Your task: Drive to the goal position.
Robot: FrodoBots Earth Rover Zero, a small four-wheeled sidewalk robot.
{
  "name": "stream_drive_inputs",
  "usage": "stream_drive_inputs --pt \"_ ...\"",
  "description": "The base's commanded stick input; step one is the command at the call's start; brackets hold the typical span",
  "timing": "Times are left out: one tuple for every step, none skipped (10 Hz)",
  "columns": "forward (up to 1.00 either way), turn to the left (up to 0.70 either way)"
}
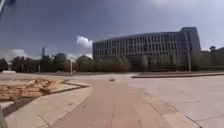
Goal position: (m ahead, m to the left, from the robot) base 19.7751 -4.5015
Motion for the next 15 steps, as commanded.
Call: stream_drive_inputs --pt "0.70 0.06" --pt "0.70 0.06" --pt "0.70 0.06" --pt "0.70 -0.02" --pt "0.70 -0.08" --pt "0.70 -0.05" --pt "0.70 0.00" --pt "0.70 0.06" --pt "0.70 0.06" --pt "0.70 0.06" --pt "0.70 0.06" --pt "0.70 0.06" --pt "0.70 0.06" --pt "0.70 0.06" --pt "0.70 0.06"
